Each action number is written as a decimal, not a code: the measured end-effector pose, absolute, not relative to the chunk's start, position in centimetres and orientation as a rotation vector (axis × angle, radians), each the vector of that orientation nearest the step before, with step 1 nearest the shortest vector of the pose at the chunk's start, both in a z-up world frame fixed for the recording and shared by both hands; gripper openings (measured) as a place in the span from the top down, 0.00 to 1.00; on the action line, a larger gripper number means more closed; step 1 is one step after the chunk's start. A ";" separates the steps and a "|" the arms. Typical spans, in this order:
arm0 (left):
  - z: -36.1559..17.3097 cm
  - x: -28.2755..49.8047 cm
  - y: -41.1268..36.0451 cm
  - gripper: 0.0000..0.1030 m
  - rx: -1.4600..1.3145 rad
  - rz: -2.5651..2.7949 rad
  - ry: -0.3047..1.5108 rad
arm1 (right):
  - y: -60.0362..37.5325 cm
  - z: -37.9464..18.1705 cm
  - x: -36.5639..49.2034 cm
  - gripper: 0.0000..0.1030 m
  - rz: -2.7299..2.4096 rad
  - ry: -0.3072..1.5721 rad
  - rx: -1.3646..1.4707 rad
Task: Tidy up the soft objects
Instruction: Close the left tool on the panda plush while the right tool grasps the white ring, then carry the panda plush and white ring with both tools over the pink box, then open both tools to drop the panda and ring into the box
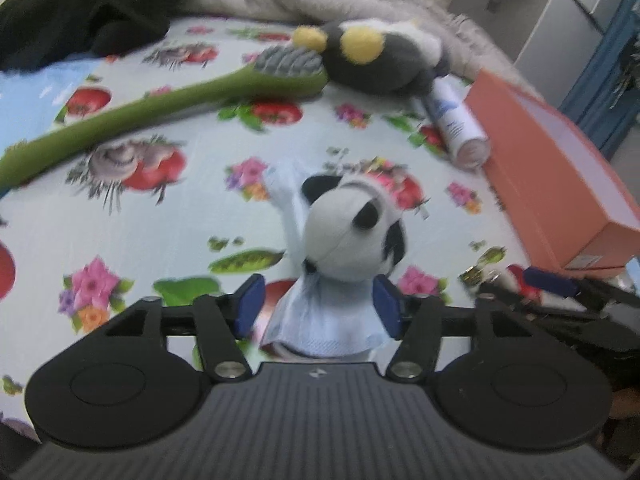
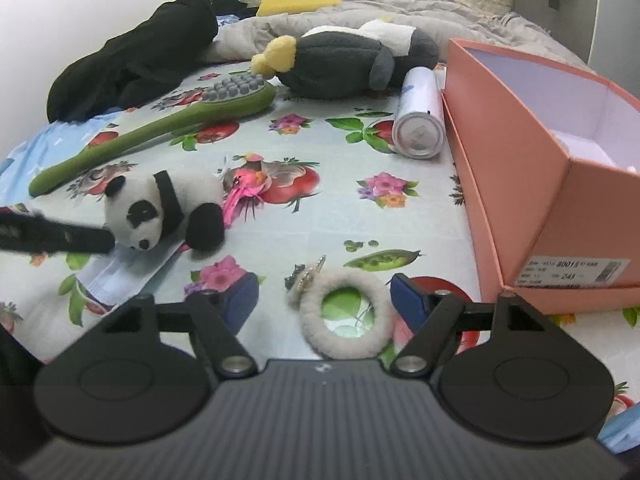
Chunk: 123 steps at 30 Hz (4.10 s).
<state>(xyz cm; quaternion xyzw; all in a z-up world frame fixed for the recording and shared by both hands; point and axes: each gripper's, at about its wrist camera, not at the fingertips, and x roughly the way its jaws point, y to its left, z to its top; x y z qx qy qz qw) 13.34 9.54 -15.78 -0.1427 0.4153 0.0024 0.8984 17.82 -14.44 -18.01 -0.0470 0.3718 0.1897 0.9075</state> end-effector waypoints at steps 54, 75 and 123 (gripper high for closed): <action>-7.2 16.4 3.7 0.50 -0.237 0.023 0.672 | -16.5 -10.1 18.5 0.84 0.387 0.669 -0.002; 5.7 22.4 -5.7 0.50 -0.216 -0.167 0.532 | -24.3 2.5 22.5 0.84 0.263 0.469 0.038; 2.0 32.5 -18.8 0.30 -0.060 -0.359 0.768 | -36.8 -2.5 27.4 0.56 0.059 0.701 0.195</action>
